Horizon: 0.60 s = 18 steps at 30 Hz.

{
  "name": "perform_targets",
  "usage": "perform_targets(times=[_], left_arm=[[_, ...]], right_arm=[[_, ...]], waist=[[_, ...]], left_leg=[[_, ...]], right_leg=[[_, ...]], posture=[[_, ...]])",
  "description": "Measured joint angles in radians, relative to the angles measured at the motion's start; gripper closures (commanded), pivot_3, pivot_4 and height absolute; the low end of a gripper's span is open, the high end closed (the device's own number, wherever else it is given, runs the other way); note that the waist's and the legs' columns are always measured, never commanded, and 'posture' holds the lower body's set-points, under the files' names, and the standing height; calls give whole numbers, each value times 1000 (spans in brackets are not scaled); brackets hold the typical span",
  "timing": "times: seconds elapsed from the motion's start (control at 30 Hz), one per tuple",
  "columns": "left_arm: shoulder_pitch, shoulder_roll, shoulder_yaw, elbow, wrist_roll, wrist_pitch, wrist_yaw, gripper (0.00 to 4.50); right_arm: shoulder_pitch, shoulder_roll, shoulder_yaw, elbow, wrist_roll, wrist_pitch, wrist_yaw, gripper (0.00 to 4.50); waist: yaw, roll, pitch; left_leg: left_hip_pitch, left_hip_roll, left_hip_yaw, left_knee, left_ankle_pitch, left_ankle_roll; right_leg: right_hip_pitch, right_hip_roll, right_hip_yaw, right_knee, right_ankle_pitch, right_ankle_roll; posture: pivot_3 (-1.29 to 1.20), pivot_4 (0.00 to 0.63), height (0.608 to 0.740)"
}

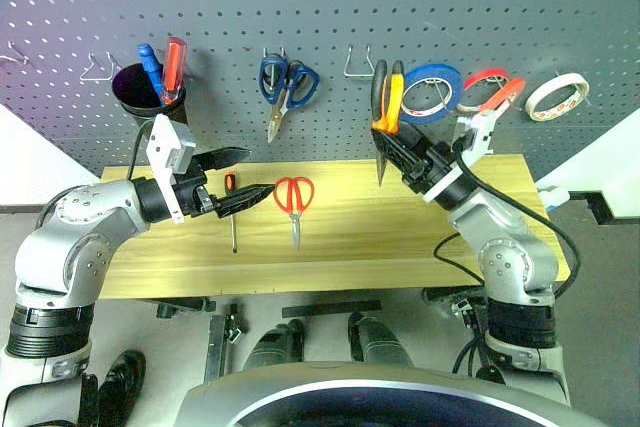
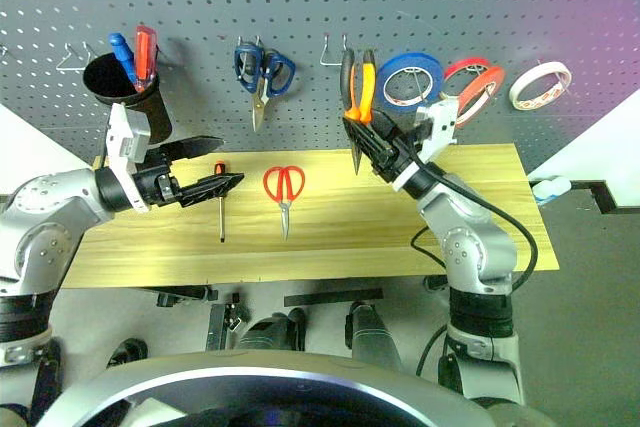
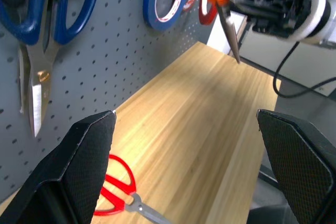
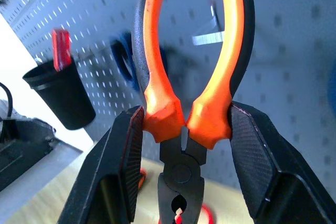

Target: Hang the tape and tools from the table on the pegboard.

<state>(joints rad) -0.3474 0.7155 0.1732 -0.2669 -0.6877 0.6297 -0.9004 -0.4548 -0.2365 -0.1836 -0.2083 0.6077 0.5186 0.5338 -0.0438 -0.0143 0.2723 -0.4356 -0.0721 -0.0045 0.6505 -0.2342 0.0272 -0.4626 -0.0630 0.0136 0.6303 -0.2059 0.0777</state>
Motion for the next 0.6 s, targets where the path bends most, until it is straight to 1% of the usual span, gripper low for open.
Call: perform_targets(times=[0.2, 0.33, 0.6], left_arm=[[-14, -32, 0, 0, 1, -10, 25, 0], [-22, -48, 1, -2, 1, -13, 38, 0], [-18, -54, 1, -4, 3, -31, 55, 0]], right_arm=[[-147, -7, -19, 104, -13, -65, -16, 2433], [-231, 6, -17, 216, -42, -139, -18, 2433], [-349, 51, 4, 427, -128, -317, -14, 2433]], waist=[[0, -2, -19], [0, -3, -33], [0, -3, -54]], left_leg=[[1, 0, 0, 0, 3, -4], [1, 0, 0, 1, 4, -6], [1, 0, 0, 1, 5, -7]], right_leg=[[0, 1, 0, 1, 1, -1], [1, 1, 0, 1, 1, -1], [1, 2, 0, 2, 1, -1]], posture=[[-46, 126, 740], [-31, 113, 740], [-10, 100, 740]])
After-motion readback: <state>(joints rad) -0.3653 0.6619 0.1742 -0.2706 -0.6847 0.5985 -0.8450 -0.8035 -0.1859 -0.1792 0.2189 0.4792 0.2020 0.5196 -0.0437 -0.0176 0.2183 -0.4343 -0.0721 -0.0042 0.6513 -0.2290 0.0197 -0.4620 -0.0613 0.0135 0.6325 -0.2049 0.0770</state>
